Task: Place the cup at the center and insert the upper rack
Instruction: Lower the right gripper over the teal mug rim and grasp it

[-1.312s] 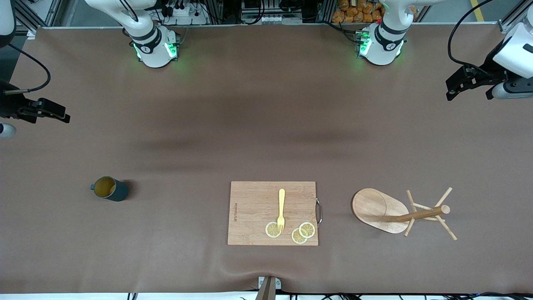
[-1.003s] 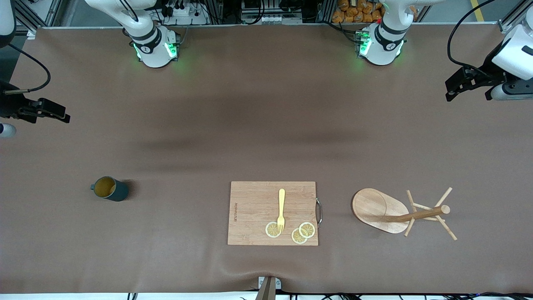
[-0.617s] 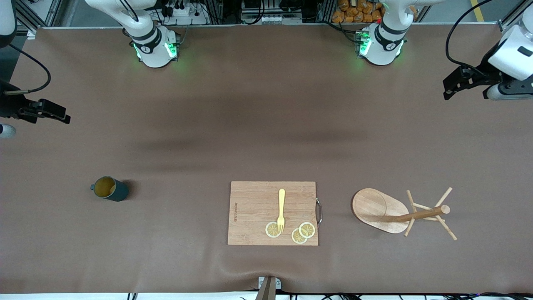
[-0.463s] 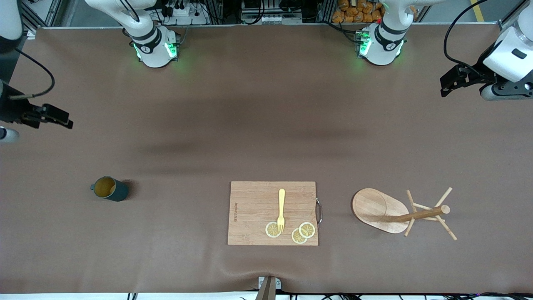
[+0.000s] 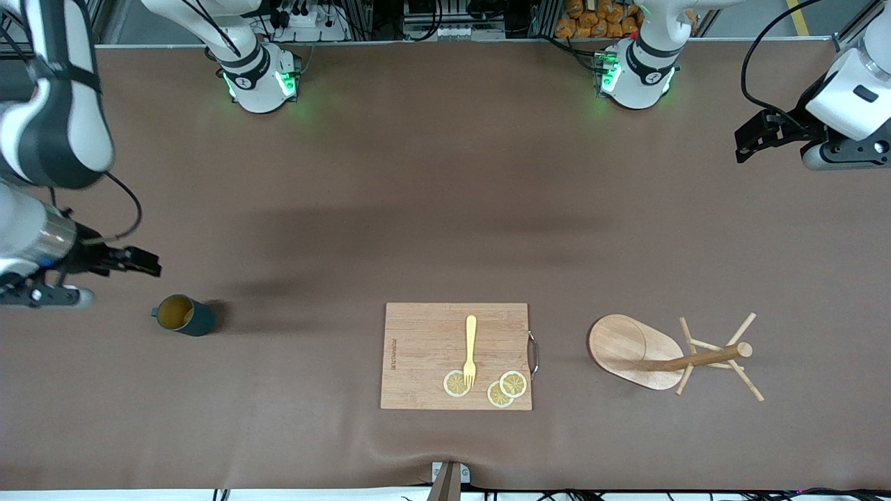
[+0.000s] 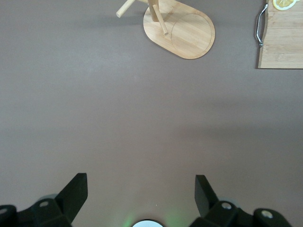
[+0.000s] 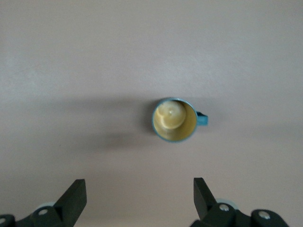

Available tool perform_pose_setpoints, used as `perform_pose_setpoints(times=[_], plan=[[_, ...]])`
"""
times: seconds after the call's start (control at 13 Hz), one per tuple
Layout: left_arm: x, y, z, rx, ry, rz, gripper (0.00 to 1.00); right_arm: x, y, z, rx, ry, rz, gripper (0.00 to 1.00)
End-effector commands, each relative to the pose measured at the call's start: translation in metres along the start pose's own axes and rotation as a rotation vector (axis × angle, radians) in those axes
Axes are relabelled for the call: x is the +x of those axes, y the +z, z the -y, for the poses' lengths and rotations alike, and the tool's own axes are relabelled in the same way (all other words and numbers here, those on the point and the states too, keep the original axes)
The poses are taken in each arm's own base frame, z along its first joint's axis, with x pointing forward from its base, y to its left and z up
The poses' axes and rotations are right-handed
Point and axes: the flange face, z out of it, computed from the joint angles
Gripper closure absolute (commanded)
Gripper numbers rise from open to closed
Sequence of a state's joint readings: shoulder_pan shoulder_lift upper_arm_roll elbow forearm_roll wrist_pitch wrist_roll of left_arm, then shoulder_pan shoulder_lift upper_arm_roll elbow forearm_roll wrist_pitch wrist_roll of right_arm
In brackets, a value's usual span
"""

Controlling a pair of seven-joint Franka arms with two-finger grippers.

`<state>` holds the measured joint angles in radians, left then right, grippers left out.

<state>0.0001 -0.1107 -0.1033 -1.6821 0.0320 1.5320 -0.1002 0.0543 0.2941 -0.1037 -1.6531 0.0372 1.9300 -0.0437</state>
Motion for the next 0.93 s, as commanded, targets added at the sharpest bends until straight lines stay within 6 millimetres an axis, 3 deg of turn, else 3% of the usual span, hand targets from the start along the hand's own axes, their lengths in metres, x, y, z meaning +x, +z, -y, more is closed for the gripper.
perform_pose_setpoints(times=[0.0,0.08,0.23,0.85], plan=[[0.002,-0.009,-0.009,0.006,0.010,-0.013,0.00,0.024,0.060,0.002,-0.004,-0.027,0.002,0.00],[0.002,-0.011,-0.008,0.007,0.010,-0.016,0.00,0.031,0.083,0.002,-0.009,-0.047,-0.002,0.00],[0.002,-0.011,-0.008,0.007,0.008,-0.016,0.00,0.034,0.106,-0.002,-0.013,-0.046,0.011,0.00],[0.002,-0.022,0.003,0.001,0.007,-0.036,0.00,0.038,0.165,-0.007,-0.022,-0.047,0.039,0.00]])
